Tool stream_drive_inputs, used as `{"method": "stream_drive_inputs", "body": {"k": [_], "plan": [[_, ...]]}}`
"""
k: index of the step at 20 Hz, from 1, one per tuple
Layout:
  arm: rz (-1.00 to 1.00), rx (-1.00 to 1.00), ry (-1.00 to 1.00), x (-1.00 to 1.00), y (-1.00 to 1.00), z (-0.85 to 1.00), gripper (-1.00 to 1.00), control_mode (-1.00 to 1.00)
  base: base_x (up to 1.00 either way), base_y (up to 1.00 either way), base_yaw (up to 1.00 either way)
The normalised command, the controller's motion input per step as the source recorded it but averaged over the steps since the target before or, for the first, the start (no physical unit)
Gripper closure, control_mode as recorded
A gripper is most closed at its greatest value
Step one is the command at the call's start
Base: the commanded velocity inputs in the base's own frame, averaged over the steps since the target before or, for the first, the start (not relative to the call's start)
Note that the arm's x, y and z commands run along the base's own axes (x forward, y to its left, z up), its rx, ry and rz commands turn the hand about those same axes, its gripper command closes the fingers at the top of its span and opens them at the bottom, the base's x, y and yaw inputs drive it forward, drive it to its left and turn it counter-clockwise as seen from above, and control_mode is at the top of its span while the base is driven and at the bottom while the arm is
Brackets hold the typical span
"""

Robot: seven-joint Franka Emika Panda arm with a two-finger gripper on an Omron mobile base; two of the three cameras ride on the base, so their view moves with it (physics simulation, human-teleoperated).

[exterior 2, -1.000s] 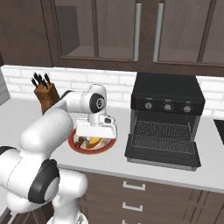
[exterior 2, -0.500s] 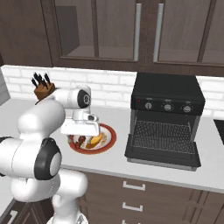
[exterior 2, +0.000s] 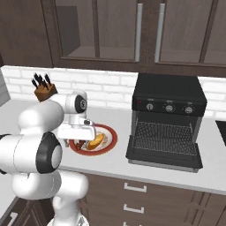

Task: Pick up the kebab skewer and baguette bread, and place them inside the toaster oven. Close the toaster oven door and start by setting the timer.

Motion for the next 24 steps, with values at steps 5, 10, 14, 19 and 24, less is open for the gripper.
{"method": "stream_drive_inputs", "body": {"k": [5, 10, 14, 19, 24], "plan": [[-0.03, 0.02, 0.0, 0.21, -0.04, -0.02, -1.0, -1.0, 0.0, 0.0, 0.0], [0.0, 0.04, 0.0, 0.27, -0.03, 0.0, -1.0, -1.0, 0.0, 0.0, 0.0], [-0.04, 0.01, 0.0, 0.42, -0.07, -0.12, -1.0, -1.0, 0.0, 0.0, 0.0], [-0.04, 0.01, -0.01, 0.64, -0.03, -0.25, -1.0, -1.0, 0.0, 0.0, 0.0], [-0.01, 0.0, -0.06, 0.44, -0.15, -0.37, -1.0, -1.0, 0.0, 0.0, 0.0]]}}
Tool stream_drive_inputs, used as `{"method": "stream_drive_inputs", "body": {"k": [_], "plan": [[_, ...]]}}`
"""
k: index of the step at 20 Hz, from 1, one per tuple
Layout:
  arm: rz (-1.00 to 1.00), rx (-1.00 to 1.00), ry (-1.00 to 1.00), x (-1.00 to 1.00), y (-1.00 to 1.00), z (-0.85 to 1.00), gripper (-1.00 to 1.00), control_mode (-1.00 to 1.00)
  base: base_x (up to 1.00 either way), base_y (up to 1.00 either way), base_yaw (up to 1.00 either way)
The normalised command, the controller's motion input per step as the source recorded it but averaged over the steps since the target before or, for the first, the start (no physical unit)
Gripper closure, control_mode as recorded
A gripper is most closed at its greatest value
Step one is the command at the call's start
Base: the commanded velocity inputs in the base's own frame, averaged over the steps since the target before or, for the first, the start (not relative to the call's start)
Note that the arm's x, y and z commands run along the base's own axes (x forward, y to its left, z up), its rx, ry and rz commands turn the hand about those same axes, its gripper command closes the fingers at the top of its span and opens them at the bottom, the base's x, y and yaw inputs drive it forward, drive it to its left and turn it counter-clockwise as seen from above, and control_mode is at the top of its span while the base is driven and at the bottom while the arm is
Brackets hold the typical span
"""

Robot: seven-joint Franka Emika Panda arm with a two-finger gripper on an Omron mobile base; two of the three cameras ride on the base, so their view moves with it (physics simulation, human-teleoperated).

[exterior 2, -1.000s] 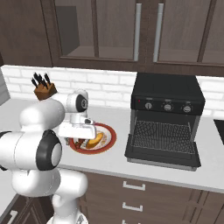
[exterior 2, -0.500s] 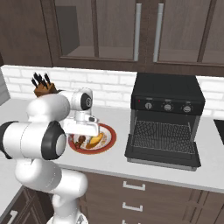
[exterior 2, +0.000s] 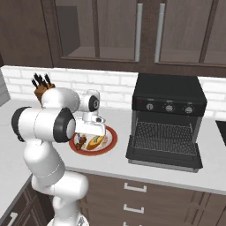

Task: Pick up the kebab skewer and baguette bread, and place them inside the toaster oven. Close the toaster oven door and start by setting the timer.

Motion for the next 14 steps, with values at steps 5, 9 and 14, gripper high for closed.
{"method": "stream_drive_inputs", "body": {"k": [5, 9, 14], "plan": [[0.0, 0.0, -0.29, 0.01, -0.36, -0.4, -1.0, -1.0, 0.0, 0.0, 0.0], [-0.01, 0.0, -0.32, 0.06, -0.07, -0.25, -1.0, -1.0, 0.0, 0.0, 0.0], [-0.07, 0.01, -0.19, 0.06, 0.03, 0.03, -1.0, -1.0, 0.0, 0.0, 0.0]]}}
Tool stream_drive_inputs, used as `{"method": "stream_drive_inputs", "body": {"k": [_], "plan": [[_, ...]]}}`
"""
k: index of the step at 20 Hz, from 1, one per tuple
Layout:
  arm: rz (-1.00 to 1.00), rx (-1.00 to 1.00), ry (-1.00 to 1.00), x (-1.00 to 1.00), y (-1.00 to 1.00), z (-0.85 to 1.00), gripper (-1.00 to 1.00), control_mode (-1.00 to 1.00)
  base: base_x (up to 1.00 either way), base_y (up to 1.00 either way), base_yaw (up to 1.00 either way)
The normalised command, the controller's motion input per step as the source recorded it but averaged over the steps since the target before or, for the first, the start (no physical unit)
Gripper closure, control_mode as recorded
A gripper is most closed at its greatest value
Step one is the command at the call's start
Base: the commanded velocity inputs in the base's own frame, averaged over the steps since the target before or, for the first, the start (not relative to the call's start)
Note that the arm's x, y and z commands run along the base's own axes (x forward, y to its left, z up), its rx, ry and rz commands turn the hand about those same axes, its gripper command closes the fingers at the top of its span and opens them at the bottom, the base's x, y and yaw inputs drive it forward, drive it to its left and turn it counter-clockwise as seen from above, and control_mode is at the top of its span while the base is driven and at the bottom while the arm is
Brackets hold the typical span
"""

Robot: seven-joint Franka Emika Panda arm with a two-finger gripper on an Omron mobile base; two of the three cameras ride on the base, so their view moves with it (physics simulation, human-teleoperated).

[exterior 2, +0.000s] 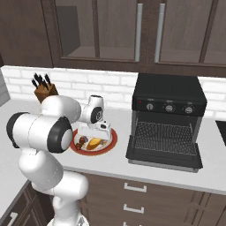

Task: Pick up the kebab skewer and baguette bread, and place them inside the toaster oven. Close the toaster oven door and start by setting the timer.

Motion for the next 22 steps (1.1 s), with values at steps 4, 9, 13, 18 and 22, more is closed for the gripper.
{"method": "stream_drive_inputs", "body": {"k": [4, 9, 13, 18, 22], "plan": [[-0.09, 0.0, -0.04, 0.3, 0.0, 0.03, -1.0, -1.0, 0.0, 0.0, 0.0], [-0.12, 0.0, -0.01, 0.33, 0.0, 0.0, -1.0, -1.0, 0.0, 0.0, 0.0], [-0.1, 0.0, 0.0, 0.13, 0.0, -0.01, -1.0, -1.0, 0.0, 0.0, 0.0], [-0.06, 0.0, -0.01, 0.0, 0.0, -0.25, -1.0, -1.0, 0.0, 0.0, 0.0], [-0.04, 0.0, -0.01, 0.1, 0.05, -0.25, -1.0, -1.0, 0.0, 0.0, 0.0]]}}
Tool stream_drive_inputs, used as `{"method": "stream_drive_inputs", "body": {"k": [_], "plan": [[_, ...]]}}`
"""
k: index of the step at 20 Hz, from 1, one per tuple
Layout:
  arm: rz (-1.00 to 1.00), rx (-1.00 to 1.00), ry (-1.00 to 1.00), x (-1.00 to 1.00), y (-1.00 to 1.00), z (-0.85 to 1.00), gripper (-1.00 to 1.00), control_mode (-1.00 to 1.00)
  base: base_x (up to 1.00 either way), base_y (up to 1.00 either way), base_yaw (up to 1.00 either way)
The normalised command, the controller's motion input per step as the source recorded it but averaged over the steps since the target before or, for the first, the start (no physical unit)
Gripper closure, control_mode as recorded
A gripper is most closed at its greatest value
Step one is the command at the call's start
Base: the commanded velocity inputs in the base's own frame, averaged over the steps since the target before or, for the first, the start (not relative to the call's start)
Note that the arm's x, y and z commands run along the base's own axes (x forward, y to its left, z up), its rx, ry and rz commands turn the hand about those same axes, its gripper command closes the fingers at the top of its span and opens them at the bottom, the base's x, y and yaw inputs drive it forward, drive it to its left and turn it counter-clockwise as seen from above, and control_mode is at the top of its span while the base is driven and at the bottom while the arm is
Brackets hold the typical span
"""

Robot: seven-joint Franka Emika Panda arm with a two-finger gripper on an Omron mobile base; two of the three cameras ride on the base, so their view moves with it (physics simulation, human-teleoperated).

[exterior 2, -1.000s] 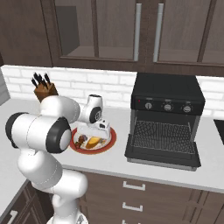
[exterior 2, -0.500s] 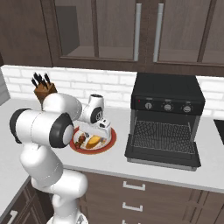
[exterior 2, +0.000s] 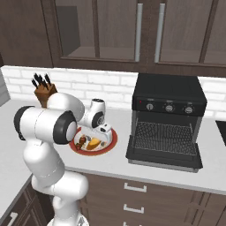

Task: Pick up the kebab skewer and baguette bread, and place them inside the toaster oven. Close the toaster oven door and start by setting the timer.

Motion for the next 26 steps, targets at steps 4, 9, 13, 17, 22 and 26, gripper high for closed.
{"method": "stream_drive_inputs", "body": {"k": [4, 9, 13, 17, 22, 26], "plan": [[-0.03, 0.0, -0.01, 0.11, 0.05, -0.11, -1.0, -1.0, 0.0, 0.0, 0.0], [-0.04, 0.0, -0.05, 0.12, 0.01, -0.16, -1.0, -1.0, 0.0, 0.0, 0.0], [0.0, 0.0, -0.04, 0.03, 0.0, -0.27, -1.0, -1.0, 0.0, 0.0, 0.0], [0.0, 0.0, -0.02, 0.0, 0.0, -0.31, 1.0, -1.0, 0.0, 0.0, 0.0], [0.0, 0.0, -0.01, 0.0, 0.0, -0.26, 1.0, -1.0, 0.0, 0.0, 0.0], [0.0, 0.0, -0.01, 0.0, 0.0, -0.25, 1.0, -1.0, 0.0, 0.0, 0.0]]}}
